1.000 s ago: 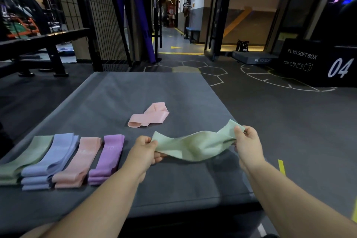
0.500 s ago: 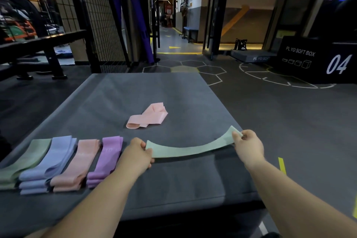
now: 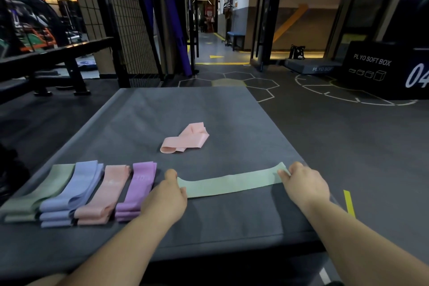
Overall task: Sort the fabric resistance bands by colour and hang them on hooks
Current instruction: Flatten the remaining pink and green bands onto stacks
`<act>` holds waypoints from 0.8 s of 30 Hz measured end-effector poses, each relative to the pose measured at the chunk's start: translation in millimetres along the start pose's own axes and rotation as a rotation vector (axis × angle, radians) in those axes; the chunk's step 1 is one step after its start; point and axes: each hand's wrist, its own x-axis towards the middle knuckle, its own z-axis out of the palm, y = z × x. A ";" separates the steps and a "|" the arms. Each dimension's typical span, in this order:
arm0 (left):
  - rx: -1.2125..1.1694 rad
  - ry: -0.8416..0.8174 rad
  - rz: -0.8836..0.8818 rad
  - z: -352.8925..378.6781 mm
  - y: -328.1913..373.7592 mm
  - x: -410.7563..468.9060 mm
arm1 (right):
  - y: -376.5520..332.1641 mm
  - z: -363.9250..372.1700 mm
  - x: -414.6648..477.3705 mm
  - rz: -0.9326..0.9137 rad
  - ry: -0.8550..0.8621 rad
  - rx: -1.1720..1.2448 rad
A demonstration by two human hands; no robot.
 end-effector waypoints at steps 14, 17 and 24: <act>0.187 0.206 0.339 5.7 -3.7 -1.3 | -32.8 12.9 -10.7 -0.330 0.065 -0.019; 0.187 0.198 0.481 16.7 -7.0 0.5 | -59.2 24.2 -26.1 -0.585 0.026 0.043; 0.225 -0.104 0.406 27.5 -7.9 5.2 | -101.0 30.7 -50.4 -0.808 -0.282 -0.063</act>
